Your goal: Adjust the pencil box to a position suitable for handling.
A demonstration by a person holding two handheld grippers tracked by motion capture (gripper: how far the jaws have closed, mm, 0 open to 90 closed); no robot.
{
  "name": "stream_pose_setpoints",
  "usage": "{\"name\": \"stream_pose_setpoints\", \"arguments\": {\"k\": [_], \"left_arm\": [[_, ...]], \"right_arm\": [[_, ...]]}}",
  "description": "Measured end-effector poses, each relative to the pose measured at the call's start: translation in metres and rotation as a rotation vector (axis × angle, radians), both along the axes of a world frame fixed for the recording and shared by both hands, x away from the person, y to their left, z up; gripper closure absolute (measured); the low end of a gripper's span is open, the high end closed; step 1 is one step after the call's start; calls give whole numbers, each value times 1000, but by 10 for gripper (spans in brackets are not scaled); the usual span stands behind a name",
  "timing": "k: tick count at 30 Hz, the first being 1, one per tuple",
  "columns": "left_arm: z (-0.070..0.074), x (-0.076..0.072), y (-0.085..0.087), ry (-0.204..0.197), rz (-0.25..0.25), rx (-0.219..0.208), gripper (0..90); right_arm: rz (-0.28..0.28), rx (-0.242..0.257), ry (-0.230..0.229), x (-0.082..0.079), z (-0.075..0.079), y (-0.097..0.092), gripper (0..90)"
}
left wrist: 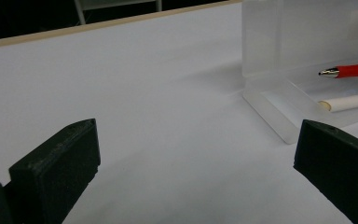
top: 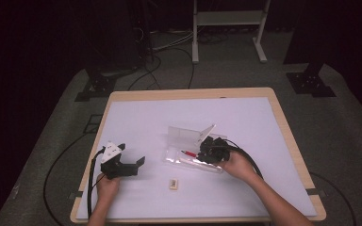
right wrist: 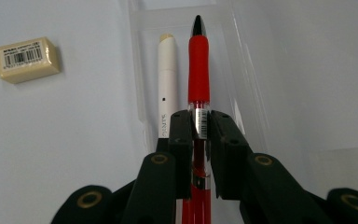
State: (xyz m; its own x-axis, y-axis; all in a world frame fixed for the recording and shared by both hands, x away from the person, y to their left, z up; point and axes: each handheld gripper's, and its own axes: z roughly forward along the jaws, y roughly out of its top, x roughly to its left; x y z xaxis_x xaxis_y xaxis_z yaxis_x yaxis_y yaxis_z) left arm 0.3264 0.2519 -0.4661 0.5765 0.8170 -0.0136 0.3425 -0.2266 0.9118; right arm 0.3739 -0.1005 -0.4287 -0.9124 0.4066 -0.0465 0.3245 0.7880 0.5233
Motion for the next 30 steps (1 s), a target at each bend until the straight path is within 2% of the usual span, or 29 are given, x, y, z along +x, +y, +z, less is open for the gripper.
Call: {"name": "stream_pose_setpoints", "arguments": {"k": [30], "left_arm": [[0,0,0,2,0,2,0]], "right_arm": [[-2,-2,48,11,-18,7,785]]}}
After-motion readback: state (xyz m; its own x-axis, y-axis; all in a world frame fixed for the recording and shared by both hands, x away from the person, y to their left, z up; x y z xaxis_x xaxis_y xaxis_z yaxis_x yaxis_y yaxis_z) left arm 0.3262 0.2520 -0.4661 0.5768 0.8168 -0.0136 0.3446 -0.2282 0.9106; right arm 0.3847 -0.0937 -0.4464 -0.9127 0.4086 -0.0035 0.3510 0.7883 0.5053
